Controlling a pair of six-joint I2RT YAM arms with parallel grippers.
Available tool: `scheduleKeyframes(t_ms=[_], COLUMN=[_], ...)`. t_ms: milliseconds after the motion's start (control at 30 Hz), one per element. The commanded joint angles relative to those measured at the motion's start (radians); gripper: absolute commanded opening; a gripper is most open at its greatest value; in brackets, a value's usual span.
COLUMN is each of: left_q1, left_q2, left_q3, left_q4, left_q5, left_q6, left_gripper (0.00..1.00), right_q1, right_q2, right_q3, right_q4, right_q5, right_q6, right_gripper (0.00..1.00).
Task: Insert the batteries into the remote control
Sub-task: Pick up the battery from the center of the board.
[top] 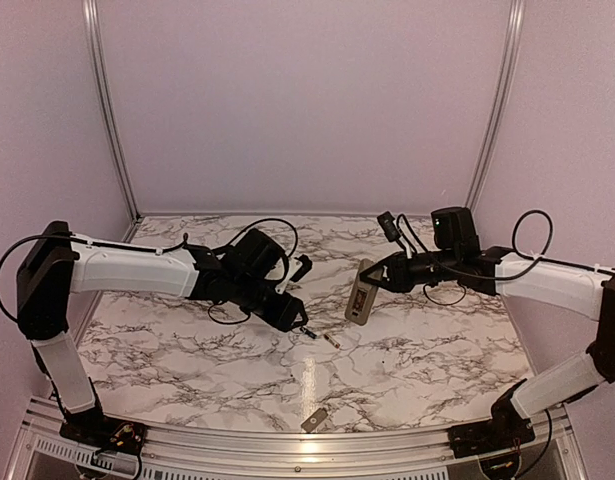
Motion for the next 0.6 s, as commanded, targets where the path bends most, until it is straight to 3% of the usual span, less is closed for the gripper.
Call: scheduleKeyframes(t_ms=[0, 133, 267, 567], left_q1=[-0.035, -0.035, -0.034, -0.016], left_q2=[0.062, 0.123, 0.122, 0.16], left_q3=[0.118, 0.237, 0.262, 0.29], left_q4=[-0.111, -0.282, -0.321, -0.348], left_q5=[0.013, 0.019, 0.052, 0.067], left_q6=[0.221, 0.466, 0.638, 0.82], left_gripper=[0.55, 0.56, 0.59, 0.54], right_q1=[-0.04, -0.076, -0.11, -0.121], right_q2=[-0.023, -0.045, -0.062, -0.077], right_q3=[-0.032, -0.078, -0.103, -0.118], right_q4=[0.056, 0.124, 0.159, 0.156], right_q5=[-0.062, -0.112, -0.159, -0.171], right_q6=[0.04, 0.085, 0.113, 0.115], right_gripper=[0.0, 0.0, 0.0, 0.0])
